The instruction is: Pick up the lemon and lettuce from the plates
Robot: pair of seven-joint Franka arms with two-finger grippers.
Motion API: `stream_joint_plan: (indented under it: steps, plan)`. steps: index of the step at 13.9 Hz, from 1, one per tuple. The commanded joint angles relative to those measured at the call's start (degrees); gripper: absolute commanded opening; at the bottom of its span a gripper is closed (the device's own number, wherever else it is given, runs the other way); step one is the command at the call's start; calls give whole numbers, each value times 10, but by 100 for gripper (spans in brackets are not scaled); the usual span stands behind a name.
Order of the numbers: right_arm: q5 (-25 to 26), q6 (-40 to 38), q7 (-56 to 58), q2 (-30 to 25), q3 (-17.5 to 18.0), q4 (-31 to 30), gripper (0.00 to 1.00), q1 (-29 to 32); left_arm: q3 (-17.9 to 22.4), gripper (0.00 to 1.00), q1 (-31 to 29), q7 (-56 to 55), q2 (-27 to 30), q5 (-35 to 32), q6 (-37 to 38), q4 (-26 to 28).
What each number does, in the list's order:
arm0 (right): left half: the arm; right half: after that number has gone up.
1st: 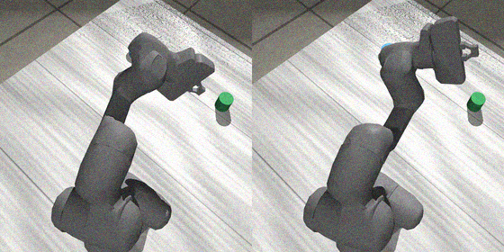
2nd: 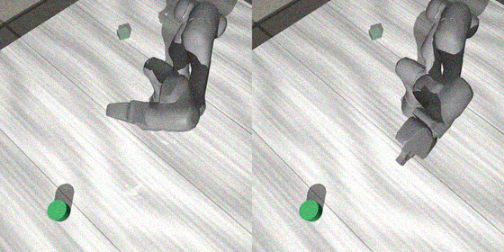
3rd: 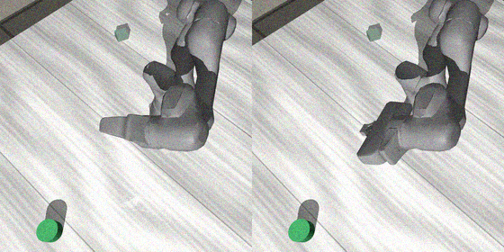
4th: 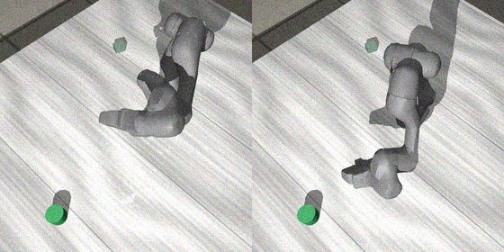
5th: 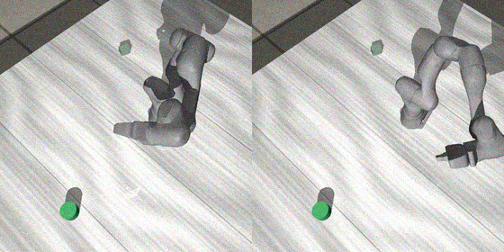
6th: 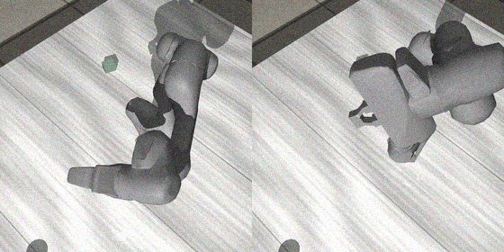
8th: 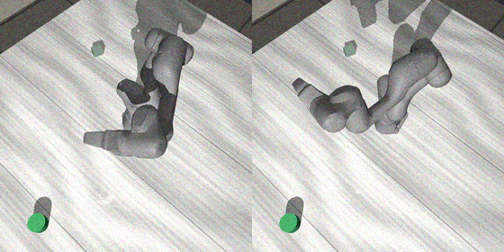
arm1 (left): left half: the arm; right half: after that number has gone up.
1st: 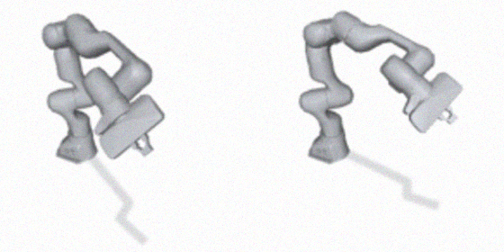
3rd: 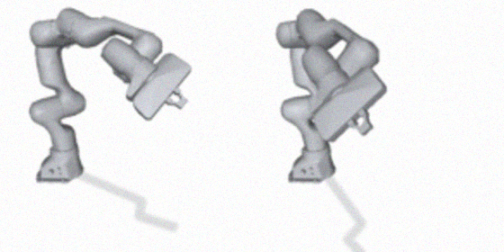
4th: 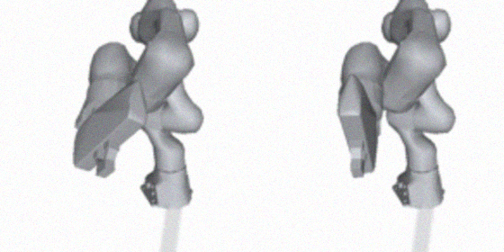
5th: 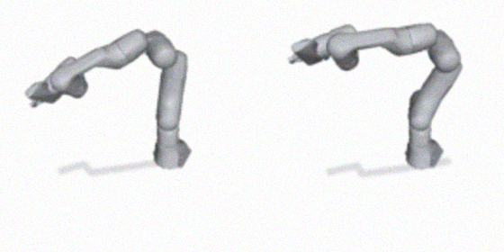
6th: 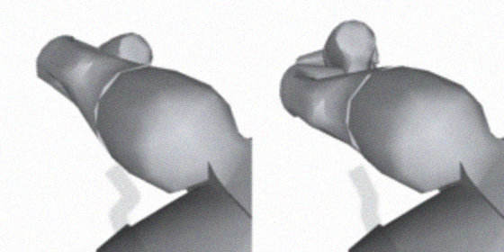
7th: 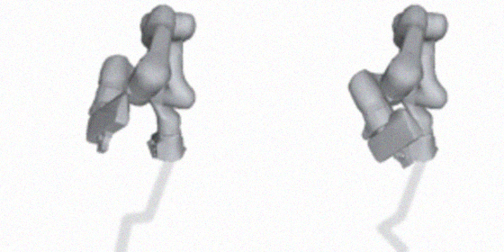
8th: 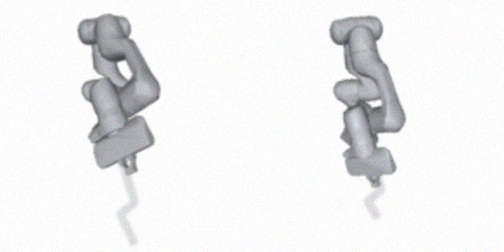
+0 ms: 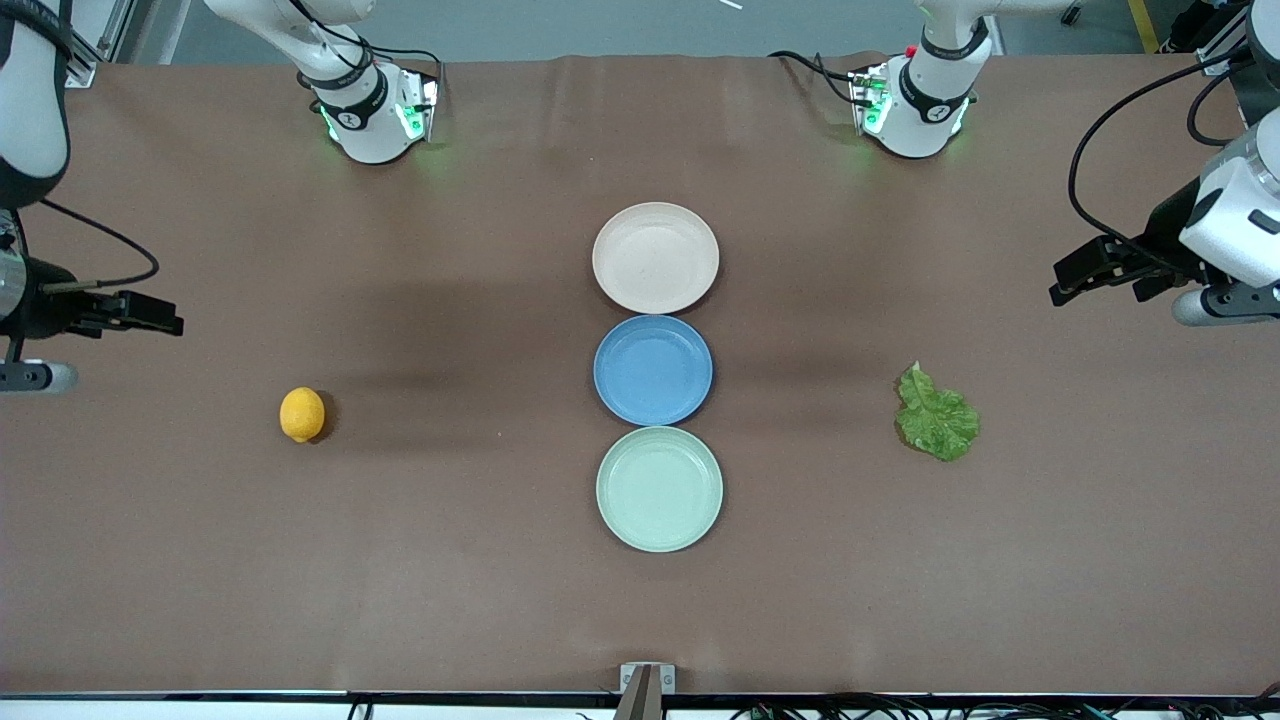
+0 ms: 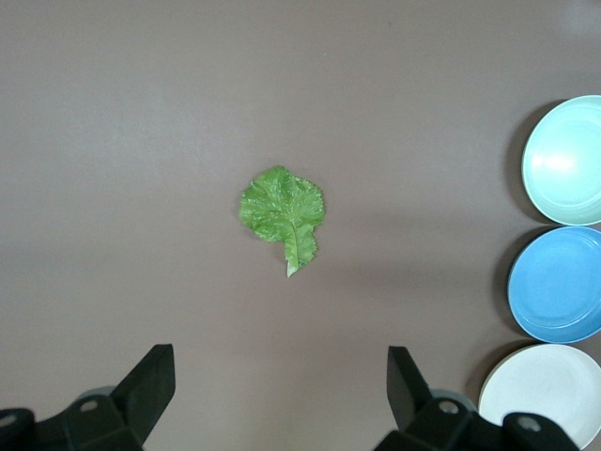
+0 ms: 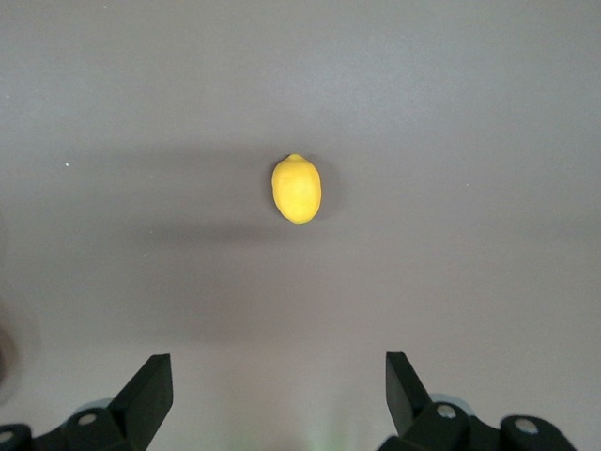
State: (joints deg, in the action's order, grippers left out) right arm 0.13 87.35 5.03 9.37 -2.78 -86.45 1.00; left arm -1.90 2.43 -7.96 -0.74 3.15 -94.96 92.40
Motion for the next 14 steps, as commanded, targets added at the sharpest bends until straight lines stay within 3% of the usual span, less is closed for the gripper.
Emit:
stream_joint_plan:
  steps: [1,4,14]
  plan:
    - [-5,41,-6,-96,1,-109,100,-13,-2,100,-2,11,17,-9,-10,6]
    - [-3,59,-6,-138,1,-153,100,-16,-2,100,-3,9,13,-9,-9,-6]
    - [1,51,-3,-171,2,-156,100,-8,-1,100,-4,9,7,-10,-9,-12]
